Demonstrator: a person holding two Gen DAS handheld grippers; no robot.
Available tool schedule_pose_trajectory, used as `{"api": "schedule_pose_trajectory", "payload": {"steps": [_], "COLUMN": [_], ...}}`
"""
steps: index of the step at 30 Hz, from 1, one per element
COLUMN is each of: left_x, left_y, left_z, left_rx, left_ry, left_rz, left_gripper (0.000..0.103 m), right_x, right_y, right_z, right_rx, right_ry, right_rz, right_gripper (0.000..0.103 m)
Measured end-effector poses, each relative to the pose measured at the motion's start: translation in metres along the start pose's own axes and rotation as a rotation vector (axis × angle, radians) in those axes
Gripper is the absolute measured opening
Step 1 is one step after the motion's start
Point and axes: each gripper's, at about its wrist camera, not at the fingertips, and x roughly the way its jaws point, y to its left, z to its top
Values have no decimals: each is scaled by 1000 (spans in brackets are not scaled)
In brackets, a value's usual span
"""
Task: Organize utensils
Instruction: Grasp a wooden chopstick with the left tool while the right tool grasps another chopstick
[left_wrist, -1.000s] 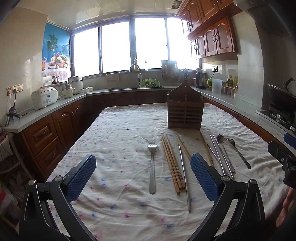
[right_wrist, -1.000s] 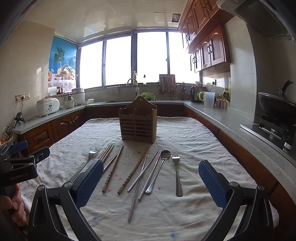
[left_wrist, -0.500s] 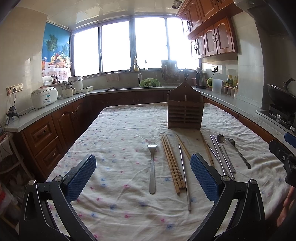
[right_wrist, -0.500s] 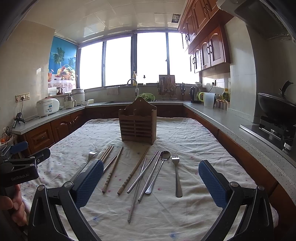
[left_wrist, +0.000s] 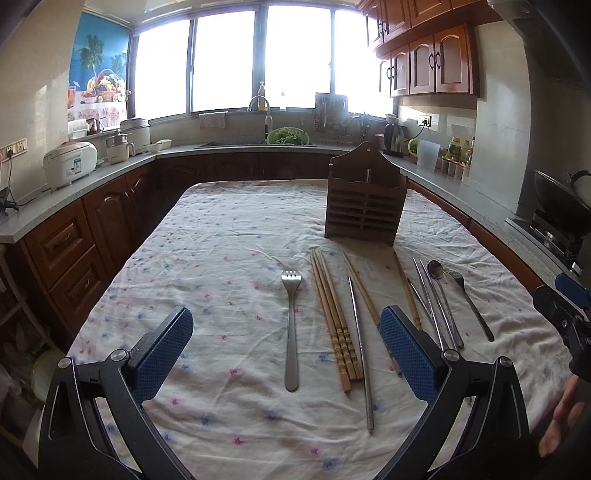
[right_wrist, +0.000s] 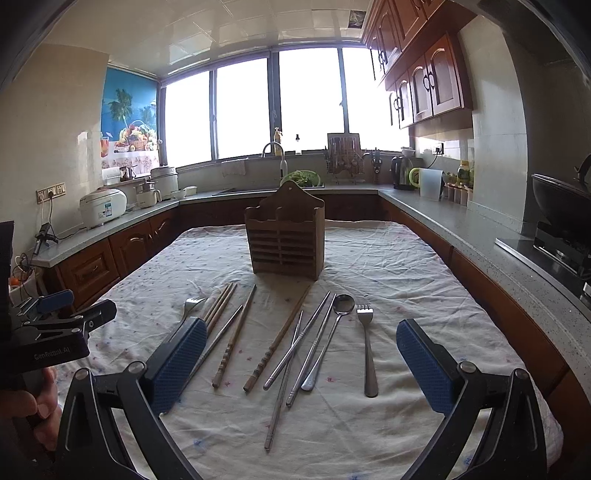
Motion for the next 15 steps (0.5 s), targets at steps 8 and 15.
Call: {"api": "schedule_pose_trajectory", "payload": {"steps": [8,15], "left_x": [54,103], "left_y": [6,1], "left_z": [33,60], "left_rx": [-38,-30], "left_ry": [124,223], "left_rz": [-67,-122], "left_gripper": [93,78], "right_x": [45,96], "right_y": [-13,-23], "right_z": [21,35], "right_rx": [68,132], "right_ry": [116,230], "right_rz": [42,92], "right_gripper": [93,66]}}
